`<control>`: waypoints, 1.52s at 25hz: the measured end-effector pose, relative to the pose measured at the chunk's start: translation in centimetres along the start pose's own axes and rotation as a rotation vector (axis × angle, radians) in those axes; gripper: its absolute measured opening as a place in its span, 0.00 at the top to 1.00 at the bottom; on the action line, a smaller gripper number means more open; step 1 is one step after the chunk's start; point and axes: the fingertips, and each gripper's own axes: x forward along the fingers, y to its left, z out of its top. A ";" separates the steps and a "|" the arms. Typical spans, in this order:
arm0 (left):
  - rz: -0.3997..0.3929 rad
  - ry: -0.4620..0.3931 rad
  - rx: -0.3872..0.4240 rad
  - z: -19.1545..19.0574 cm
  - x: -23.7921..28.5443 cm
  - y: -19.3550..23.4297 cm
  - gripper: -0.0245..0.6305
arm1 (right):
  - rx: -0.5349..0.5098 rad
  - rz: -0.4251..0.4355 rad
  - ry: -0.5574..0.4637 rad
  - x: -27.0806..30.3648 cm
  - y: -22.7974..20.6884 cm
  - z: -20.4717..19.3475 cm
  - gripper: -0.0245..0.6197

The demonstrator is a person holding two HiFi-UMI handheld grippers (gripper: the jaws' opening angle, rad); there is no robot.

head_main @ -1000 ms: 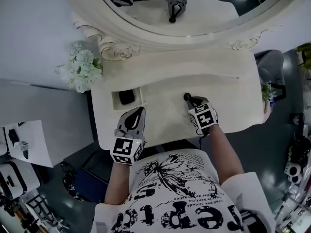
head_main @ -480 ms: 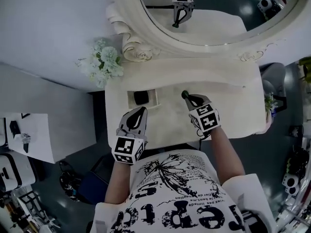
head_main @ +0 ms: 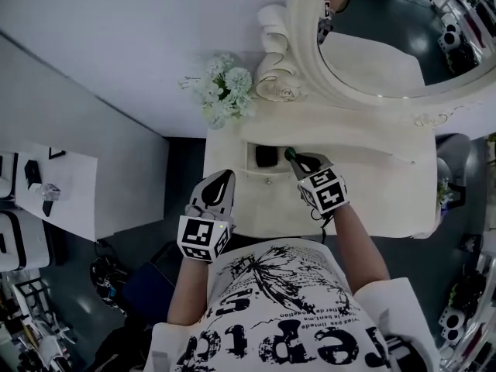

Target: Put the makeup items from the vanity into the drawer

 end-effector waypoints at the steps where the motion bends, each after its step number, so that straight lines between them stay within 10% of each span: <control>1: 0.010 -0.003 -0.004 0.0 -0.4 0.7 0.93 | -0.004 0.010 0.002 0.5 0.7 0.4 0.89; 10: 0.061 -0.011 -0.032 -0.7 -3.1 4.5 0.93 | 0.010 0.042 0.022 3.8 4.1 1.5 0.85; 14: 0.061 -0.011 -0.036 -0.9 -3.5 5.1 0.93 | 0.051 0.032 0.018 3.9 4.4 1.6 0.63; 23: 0.022 -0.024 -0.017 -0.5 -3.5 4.5 0.93 | 0.083 -0.017 -0.028 2.0 4.0 2.1 0.62; 30: -0.019 -0.049 0.022 1.2 -3.2 3.9 0.93 | 0.178 -0.032 -0.219 -1.7 4.2 5.9 0.83; 38: -0.076 -0.097 0.081 4.3 -2.1 2.8 0.93 | 0.056 -0.124 -0.417 -6.7 4.2 9.8 0.93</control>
